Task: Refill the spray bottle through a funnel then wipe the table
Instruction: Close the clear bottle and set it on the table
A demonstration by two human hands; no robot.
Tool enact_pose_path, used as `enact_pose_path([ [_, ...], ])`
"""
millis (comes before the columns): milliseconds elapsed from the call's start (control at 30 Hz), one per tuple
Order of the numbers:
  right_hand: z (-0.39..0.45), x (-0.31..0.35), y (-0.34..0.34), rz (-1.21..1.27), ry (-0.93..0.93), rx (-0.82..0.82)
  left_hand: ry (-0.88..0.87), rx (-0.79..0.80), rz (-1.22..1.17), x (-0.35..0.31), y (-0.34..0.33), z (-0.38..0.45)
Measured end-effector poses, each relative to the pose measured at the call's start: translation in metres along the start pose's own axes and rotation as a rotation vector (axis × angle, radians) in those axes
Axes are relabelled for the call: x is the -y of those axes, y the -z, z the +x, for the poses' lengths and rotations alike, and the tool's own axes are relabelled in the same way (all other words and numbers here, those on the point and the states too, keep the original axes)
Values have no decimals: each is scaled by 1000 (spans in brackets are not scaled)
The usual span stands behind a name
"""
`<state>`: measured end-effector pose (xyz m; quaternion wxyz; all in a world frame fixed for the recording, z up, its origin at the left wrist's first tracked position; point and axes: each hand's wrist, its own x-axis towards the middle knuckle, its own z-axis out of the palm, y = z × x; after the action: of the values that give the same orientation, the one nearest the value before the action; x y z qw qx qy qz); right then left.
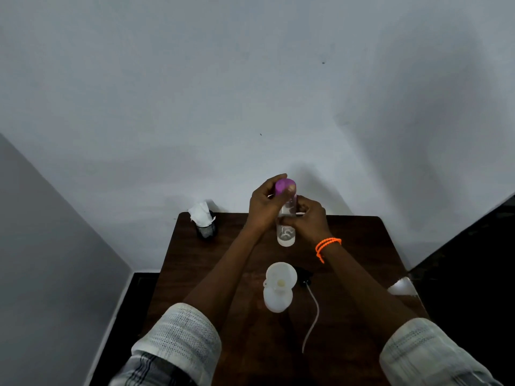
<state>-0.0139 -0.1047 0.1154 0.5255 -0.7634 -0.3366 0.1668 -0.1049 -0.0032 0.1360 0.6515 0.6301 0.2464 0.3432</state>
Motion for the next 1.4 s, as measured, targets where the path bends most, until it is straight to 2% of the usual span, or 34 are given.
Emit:
enact_pose_path([
  [67, 1, 1, -1, 7, 1, -1, -25, 23, 46, 0, 4, 1],
  [200, 3, 1, 1, 18, -12, -16, 13, -33, -115, -1, 10, 2],
  [367, 5, -2, 1, 23, -16, -11, 40, 20, -170, 3, 11, 4],
  [500, 5, -1, -2, 36, -26, -13, -24, 47, 5, 0, 6, 3],
  [633, 6, -3, -1, 63, -40, -25, 22, -21, -98, 3, 12, 5],
  [733, 8, -6, 1, 61, -50, -22, 8, -68, -65, 8, 17, 8],
  [833, 8, -5, -2, 58, -52, -23, -42, -36, -56, 8, 12, 4],
  [933, 8, -3, -7, 51, -39, -8, -20, 0, -56, 1, 5, -1],
  [1067, 7, 1, -10, 54, -14, -3, -41, 31, 121, 4, 8, 2],
  [1300, 8, -5, -10, 99, -51, -12, -7, -66, -9, 10, 20, 6],
  [1400, 8, -4, -13, 111, -51, -1, 17, -28, -92, 8, 17, 1],
])
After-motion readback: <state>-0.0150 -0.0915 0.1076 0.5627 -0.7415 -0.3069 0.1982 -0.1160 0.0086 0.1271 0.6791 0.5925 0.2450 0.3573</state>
